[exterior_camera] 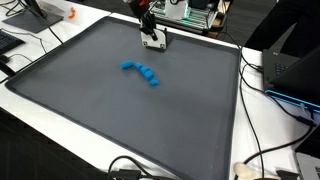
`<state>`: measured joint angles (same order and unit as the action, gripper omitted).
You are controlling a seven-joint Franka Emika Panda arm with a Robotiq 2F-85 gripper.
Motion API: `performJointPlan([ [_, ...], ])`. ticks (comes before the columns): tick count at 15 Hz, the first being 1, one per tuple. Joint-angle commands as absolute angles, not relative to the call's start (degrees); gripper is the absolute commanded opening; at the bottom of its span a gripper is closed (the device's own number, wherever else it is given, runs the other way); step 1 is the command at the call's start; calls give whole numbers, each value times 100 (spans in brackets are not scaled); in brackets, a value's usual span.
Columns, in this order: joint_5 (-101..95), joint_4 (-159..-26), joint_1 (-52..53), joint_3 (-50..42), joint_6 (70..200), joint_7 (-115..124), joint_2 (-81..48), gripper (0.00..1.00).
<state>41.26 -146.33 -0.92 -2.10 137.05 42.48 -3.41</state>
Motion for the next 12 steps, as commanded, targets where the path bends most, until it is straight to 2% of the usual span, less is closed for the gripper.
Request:
performJointPlan([
  [1, 4394, -14813, -72, -163, 13857, 4267, -224, 1],
  [12, 4443, -14845, -2, -81, 14113, 4359, -345, 1],
])
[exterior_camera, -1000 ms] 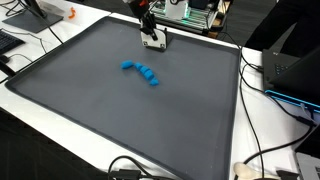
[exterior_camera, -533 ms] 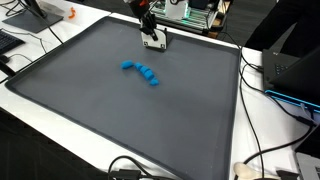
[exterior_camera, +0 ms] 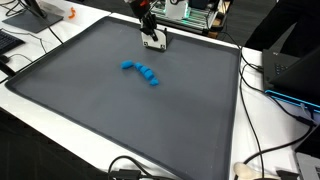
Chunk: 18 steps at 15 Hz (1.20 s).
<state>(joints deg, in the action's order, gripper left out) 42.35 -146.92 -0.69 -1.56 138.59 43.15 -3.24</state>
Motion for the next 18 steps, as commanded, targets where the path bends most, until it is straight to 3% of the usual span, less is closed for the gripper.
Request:
performJointPlan([
  [1, 4428, -14872, 4, -70, 14160, 4380, -344, 1],
  [18, 4353, -15014, 91, 38, 14469, 4542, -408, 1],
])
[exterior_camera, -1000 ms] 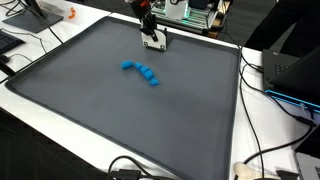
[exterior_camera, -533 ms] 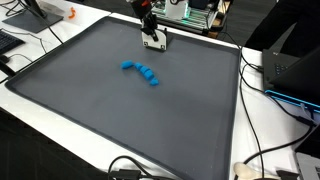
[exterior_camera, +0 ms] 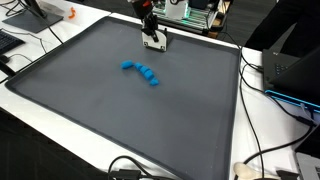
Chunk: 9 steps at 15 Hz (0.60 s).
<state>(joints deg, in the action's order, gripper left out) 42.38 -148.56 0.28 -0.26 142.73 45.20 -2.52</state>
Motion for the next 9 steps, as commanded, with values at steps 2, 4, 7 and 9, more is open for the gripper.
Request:
performJointPlan([
  [2, 4361, -15027, 83, 32, 14437, 4521, -404, 1],
  [4, 4362, -15038, 73, 25, 14419, 4476, -379, 29],
  [7, 4346, -15100, 69, 20, 14414, 4490, -431, 43],
  [9, 4371, -15121, 63, 15, 14416, 4458, -441, 58],
])
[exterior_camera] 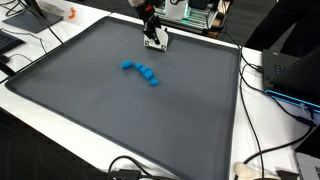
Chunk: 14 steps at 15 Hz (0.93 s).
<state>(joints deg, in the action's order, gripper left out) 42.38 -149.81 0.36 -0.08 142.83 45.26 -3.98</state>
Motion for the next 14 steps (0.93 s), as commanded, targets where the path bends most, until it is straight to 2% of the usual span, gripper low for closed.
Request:
performJointPlan([
  [1, 4362, -15132, 64, 12, 14443, 4466, -420, 65],
  [4, 4292, -15194, 61, -3, 14487, 4503, -284, 89],
  [6, 4271, -15207, 60, -5, 14550, 4510, -224, 100],
  [14, 4286, -15214, 45, 2, 14346, 4535, -11, 100],
])
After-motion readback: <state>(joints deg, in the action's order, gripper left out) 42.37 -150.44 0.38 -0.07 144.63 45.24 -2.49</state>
